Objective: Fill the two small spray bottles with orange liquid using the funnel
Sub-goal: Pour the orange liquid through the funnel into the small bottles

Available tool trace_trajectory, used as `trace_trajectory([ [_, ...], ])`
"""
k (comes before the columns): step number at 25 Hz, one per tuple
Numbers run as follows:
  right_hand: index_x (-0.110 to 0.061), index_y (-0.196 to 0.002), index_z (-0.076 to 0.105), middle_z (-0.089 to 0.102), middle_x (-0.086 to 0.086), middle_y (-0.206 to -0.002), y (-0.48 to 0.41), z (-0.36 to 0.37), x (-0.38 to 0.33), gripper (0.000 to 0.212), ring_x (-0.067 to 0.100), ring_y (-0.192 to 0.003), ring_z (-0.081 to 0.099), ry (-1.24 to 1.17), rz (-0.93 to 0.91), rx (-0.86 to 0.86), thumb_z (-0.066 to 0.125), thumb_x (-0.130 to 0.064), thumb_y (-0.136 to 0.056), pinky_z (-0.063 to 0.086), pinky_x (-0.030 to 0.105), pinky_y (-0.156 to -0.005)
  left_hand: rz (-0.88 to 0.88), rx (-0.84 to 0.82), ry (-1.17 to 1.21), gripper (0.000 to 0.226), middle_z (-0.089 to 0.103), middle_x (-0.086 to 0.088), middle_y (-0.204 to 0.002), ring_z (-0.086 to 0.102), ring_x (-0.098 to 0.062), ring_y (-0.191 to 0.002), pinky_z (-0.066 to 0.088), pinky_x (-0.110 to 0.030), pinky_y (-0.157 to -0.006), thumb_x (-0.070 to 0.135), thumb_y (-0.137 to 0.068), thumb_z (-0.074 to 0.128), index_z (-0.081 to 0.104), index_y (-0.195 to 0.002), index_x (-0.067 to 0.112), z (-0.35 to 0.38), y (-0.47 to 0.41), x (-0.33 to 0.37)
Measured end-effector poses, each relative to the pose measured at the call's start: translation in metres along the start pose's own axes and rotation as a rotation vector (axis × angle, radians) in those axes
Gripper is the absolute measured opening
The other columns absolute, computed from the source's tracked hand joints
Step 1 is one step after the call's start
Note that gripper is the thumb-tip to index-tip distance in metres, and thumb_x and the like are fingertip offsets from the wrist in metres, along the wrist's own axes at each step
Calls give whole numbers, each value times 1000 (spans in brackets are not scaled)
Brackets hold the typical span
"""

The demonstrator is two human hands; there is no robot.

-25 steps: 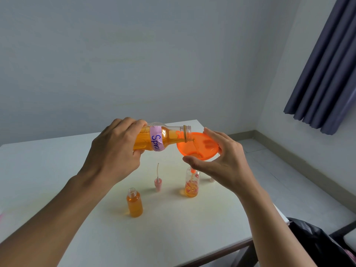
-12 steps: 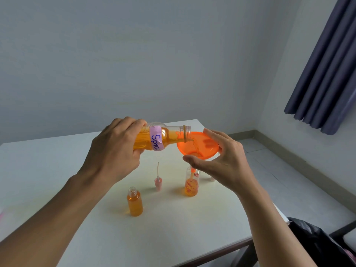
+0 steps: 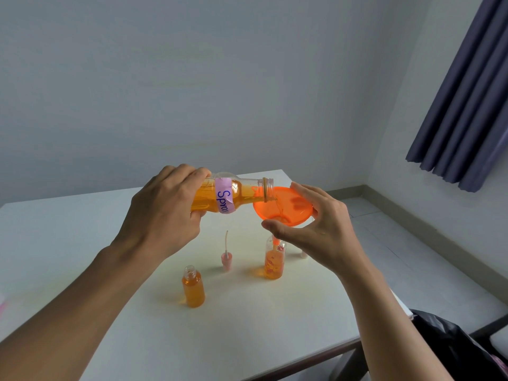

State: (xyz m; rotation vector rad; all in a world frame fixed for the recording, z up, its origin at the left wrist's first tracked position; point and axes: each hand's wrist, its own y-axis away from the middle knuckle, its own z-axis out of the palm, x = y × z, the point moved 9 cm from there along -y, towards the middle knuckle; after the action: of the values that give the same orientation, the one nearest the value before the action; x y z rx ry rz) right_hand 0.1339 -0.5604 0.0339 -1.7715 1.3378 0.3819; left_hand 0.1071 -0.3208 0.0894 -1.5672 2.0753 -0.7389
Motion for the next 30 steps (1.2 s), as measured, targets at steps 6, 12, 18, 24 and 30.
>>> trace_trajectory([
  [6,-25,-148,52,56,-6,-146,0,0,1,103,21,-133,52,-14,8,-2,83,-70,-61,52,49,-104,1,9,0,64,63,-3,-107,57,-29,-97,52,-37,-65,17,-65,85,58,-123,16,-3,0,0],
  [12,-25,-148,52,55,-6,-147,0,0,0,101,21,-134,52,-18,11,-3,84,-68,-62,51,48,-105,5,5,-4,65,63,-5,-108,58,-30,-97,53,-37,-64,16,-65,86,58,-123,13,-3,0,1],
  [18,-25,-148,52,56,-6,-146,0,0,0,102,20,-133,52,-21,8,-8,84,-69,-62,51,48,-105,6,3,-18,67,64,-7,-109,59,-31,-98,54,-37,-65,17,-64,87,58,-125,12,-4,-1,1],
  [24,-24,-147,53,57,-6,-145,0,-1,0,102,18,-132,53,-33,8,0,84,-69,-61,51,46,-105,-1,4,-21,67,64,-6,-110,59,-31,-98,53,-37,-65,18,-65,87,58,-125,12,-5,0,2],
  [30,-24,-148,51,56,-4,-147,1,0,-2,101,21,-132,53,-23,8,-10,84,-67,-63,52,49,-104,-35,-5,12,67,63,-4,-113,59,-28,-101,51,-35,-65,22,-67,87,57,-127,15,1,4,0],
])
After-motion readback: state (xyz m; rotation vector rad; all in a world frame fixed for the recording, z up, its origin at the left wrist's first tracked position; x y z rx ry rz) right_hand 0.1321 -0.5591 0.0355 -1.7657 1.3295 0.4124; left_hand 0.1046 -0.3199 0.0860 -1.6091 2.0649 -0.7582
